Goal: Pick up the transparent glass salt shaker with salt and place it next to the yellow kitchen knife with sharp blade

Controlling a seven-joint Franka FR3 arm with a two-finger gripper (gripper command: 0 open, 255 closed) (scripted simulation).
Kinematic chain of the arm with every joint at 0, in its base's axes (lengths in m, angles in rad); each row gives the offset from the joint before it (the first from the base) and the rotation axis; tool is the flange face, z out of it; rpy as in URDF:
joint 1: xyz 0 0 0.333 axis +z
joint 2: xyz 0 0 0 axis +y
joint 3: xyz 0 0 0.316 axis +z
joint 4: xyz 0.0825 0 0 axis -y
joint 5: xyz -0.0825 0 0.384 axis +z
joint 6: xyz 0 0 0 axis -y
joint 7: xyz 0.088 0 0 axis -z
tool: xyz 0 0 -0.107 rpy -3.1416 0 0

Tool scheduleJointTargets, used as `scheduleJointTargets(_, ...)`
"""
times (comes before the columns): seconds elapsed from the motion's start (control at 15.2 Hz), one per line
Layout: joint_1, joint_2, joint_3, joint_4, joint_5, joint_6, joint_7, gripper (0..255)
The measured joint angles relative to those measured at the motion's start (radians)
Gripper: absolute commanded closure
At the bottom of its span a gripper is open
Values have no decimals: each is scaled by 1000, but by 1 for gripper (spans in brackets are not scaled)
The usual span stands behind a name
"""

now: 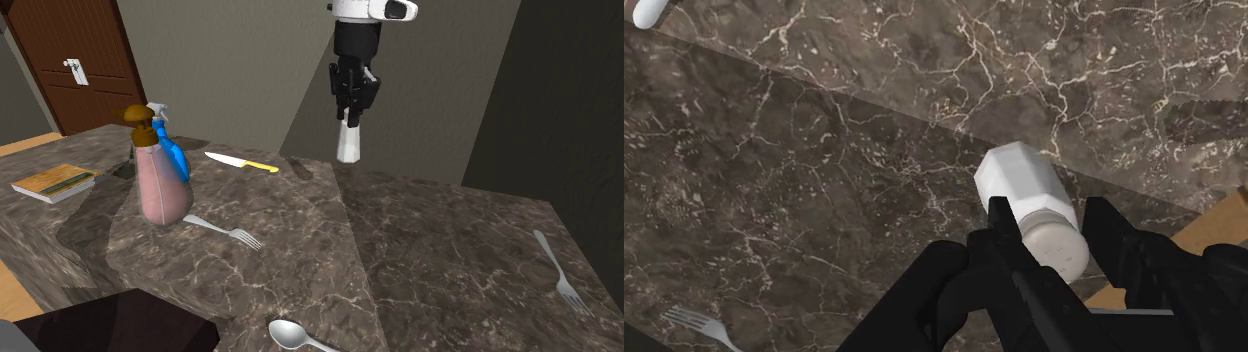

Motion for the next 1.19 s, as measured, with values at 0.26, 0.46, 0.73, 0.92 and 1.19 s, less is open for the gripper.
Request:
scheduleJointTargets(0.26, 34, -101, 32, -124, 7, 29, 62, 255)
scheduleJointTargets(0.46, 62, -180, 62, -213, 18, 45, 116, 255)
scheduleJointTargets(0.73, 95, -264, 101, -306, 34, 60, 181, 255)
scheduleJointTargets(0.92, 126, -319, 140, -355, 50, 62, 243, 255)
scheduleJointTargets(1.19, 163, -377, 191, -410, 74, 68, 321, 255)
